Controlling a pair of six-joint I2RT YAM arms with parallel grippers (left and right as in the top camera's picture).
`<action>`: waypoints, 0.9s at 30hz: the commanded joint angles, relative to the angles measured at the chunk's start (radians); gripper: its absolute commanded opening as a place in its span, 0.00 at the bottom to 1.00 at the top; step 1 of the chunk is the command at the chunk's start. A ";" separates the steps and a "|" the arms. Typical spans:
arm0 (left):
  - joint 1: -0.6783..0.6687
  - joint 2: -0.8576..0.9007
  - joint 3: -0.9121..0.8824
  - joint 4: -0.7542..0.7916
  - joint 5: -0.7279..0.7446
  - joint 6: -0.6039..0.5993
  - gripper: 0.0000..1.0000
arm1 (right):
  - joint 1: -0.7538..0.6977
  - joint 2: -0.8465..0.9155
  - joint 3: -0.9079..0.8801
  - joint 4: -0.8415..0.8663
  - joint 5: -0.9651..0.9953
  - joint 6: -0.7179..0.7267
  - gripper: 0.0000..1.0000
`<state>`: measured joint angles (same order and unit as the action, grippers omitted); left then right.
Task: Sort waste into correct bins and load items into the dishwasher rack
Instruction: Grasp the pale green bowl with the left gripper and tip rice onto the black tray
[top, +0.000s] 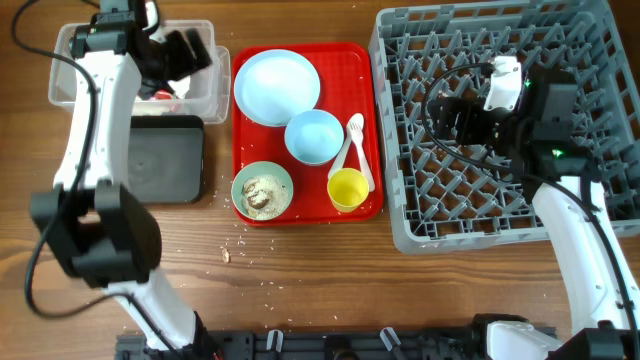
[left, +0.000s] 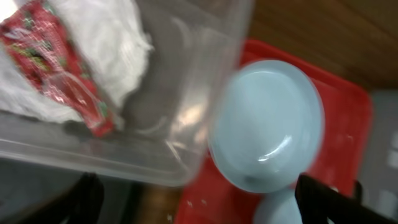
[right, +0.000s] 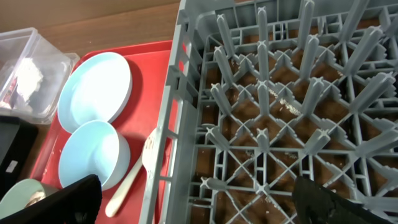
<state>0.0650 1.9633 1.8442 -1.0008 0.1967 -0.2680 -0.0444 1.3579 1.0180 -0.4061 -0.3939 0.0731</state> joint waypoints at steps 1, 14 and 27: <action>-0.132 -0.055 -0.013 -0.224 0.064 0.074 1.00 | 0.005 0.005 0.021 0.001 -0.027 0.009 1.00; -0.513 -0.052 -0.466 0.052 -0.124 -0.001 0.66 | 0.005 0.005 0.021 -0.025 -0.057 0.008 1.00; -0.558 -0.051 -0.548 0.095 -0.116 -0.009 0.04 | 0.005 0.005 0.021 -0.025 -0.057 0.006 1.00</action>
<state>-0.4911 1.9068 1.3117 -0.9112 0.0685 -0.2749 -0.0444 1.3579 1.0183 -0.4320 -0.4267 0.0772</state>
